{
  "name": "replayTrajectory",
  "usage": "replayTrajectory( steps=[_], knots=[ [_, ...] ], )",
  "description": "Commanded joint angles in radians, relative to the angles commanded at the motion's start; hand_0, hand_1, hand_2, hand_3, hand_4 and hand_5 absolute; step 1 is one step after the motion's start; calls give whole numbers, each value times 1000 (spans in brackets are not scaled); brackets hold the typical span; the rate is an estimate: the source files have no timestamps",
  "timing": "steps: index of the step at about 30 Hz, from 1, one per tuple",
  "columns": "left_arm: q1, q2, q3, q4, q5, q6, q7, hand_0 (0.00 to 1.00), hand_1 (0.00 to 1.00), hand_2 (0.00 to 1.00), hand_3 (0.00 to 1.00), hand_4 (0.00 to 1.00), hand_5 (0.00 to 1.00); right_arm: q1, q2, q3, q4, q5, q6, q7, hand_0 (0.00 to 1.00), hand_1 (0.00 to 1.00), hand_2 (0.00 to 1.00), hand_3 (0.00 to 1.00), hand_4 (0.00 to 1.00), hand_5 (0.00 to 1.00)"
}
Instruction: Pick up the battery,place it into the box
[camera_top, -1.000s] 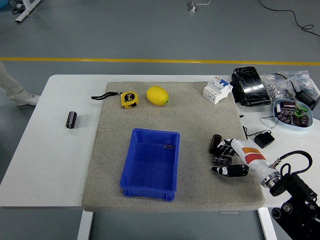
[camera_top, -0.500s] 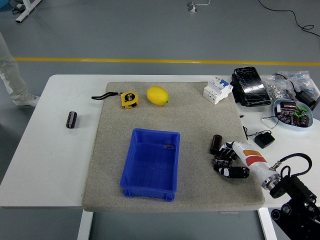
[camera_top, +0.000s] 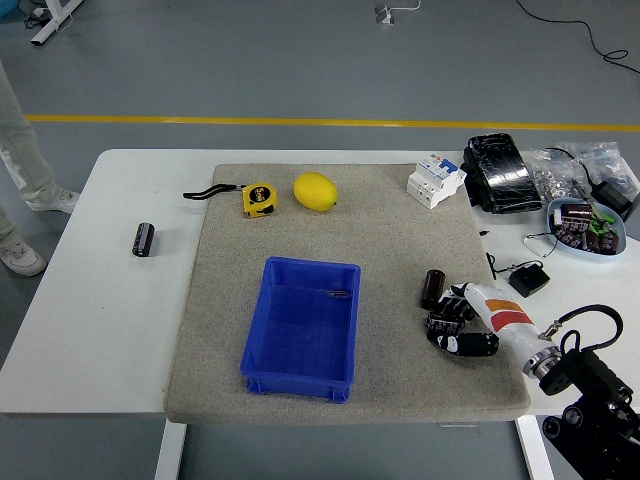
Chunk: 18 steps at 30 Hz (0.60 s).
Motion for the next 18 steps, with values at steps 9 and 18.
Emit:
replayTrajectory(
  steps=[9,18],
  knots=[
    [2,2,0,1,-2,0,-1,755,716,734,658,707,666,-2,-6,7,27,-4,5,3,178,363,432,460,836,192],
    [1,3,-4,1,4,0,1,755,716,732,657,707,666,0,-11,11,42,-6,19,5,171,362,433,462,837,188]
  ],
)
